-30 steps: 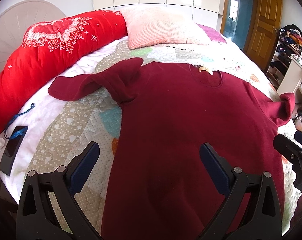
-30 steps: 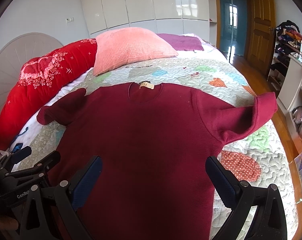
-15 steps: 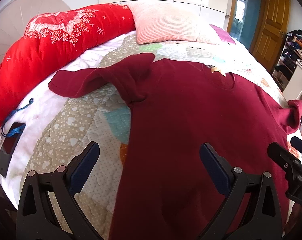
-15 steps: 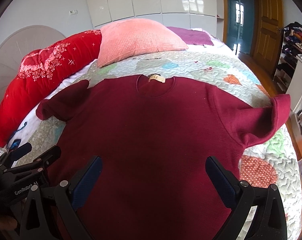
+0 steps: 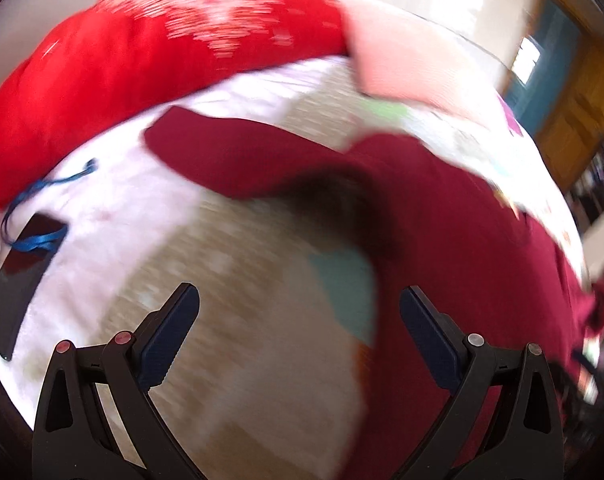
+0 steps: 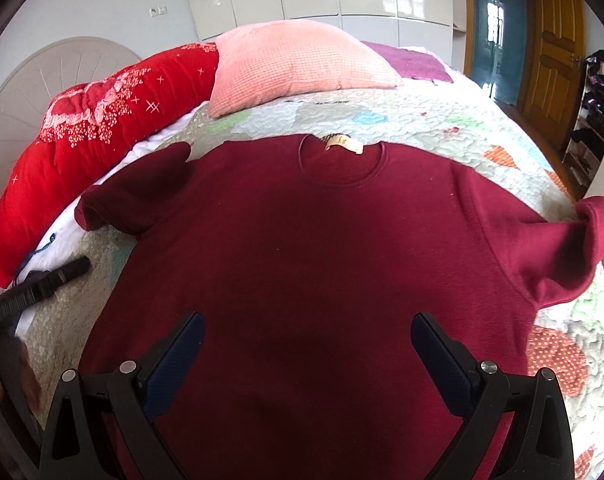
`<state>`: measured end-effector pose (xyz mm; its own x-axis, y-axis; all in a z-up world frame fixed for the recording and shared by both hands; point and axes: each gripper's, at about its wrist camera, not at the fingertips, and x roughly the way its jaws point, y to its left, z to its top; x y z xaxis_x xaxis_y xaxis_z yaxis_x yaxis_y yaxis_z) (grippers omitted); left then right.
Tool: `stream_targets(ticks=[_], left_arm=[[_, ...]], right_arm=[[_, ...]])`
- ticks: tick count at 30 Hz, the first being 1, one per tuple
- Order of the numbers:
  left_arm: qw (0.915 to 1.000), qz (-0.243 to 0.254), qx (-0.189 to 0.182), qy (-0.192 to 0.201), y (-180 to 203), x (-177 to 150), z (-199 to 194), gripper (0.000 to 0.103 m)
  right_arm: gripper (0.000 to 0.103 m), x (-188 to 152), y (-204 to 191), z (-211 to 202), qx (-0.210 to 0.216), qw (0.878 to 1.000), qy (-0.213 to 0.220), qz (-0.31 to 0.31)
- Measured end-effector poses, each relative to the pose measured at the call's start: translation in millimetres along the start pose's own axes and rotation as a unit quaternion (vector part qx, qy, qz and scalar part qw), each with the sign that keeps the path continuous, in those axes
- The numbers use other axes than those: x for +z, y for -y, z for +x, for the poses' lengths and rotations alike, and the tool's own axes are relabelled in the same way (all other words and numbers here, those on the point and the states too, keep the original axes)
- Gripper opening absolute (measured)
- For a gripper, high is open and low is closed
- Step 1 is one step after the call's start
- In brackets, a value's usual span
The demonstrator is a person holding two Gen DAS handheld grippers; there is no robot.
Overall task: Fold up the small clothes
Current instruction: 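Close the left gripper on the sweater sleeve cuff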
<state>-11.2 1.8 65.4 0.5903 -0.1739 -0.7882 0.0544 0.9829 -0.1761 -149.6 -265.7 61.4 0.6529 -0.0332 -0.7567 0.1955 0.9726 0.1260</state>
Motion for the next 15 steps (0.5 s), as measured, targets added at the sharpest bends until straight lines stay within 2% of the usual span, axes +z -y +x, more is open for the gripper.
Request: stream_targets(ticks=[4,6,13,15], left_arm=[[0.9944,-0.104,0.008,0.015,-55.5,33.8,16.2,0.1],[0.9908,-0.133,0.019,0.013,-74.9,49.2,29.1,0.097],[0.9858,-0.157,0.06,-0.003,-103.2,86.7,79.2,0.09],[0.9823,-0.173,0.072,-0.007,-114.1,95.0,94.0,0.082]], right_arm=[[0.102,1.5,0.2,9.9,0.004,1.0,-0.007,0.001],[0.102,2.3,0.0,13.4,0.008,1.0,-0.008,0.0],[0.102,6.9,1.6,22.1,0.013,1.0,-0.012,-0.001],[0.102,8.5,2.3,26.9,0.013,1.0,-0.015,-0.001]])
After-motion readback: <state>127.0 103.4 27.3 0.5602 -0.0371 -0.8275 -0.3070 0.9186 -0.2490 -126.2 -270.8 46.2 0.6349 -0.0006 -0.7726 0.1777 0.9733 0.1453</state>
